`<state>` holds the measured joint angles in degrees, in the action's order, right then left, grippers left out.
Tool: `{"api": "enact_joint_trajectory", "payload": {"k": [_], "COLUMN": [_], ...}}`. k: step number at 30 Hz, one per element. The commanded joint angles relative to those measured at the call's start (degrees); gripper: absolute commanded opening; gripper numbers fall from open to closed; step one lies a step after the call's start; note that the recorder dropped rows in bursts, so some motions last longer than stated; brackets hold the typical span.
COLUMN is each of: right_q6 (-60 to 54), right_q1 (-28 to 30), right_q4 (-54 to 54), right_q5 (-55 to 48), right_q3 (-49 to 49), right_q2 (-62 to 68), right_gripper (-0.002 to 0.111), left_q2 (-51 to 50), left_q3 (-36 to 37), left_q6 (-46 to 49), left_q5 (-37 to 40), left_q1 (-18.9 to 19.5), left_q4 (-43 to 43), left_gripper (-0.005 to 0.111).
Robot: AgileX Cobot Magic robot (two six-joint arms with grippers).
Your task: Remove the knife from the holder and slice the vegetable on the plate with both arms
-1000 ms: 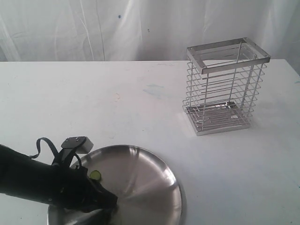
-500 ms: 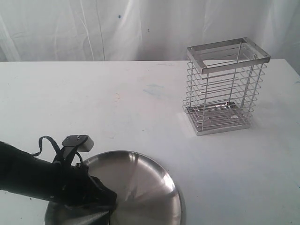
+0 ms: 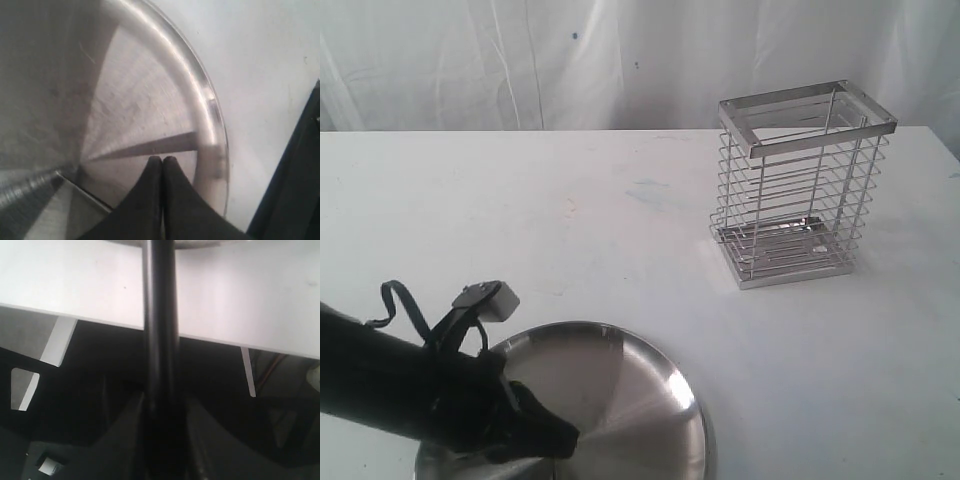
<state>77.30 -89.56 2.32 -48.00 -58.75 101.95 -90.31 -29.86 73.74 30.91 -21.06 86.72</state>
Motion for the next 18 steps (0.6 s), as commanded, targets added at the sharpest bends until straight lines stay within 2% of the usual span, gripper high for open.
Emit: {"api": "enact_joint_trajectory", "payload": {"k": [1, 10, 15, 18], "right_q6": [-0.66, -0.20, -0.20, -0.20], "right_q1": [-0.07, -0.07, -0.07, -0.07], "right_q4": [1.53, 2.41, 2.39, 2.59], "right_q5": [-0.32, -0.17, 0.61, 0.60], "right_q3": [0.21, 0.21, 0.21, 0.21], "right_q2": [-0.50, -0.50, -0.50, -0.50], "right_gripper": [0.000, 0.000, 0.000, 0.000], "left_q2": [0.75, -0.01, -3.75, -5.78], "left_q3": [3.56, 5.23, 5.23, 5.23], "left_q6": [-2.13, 1.18, 6.96, 7.41], "left_q5": [4.07, 1.91, -0.05, -0.08], "left_q1": [-0.17, -0.17, -0.17, -0.27], "left_q4": [-0.91, 3.06, 8.58, 8.79], "left_gripper": [0.000, 0.000, 0.000, 0.000]}}
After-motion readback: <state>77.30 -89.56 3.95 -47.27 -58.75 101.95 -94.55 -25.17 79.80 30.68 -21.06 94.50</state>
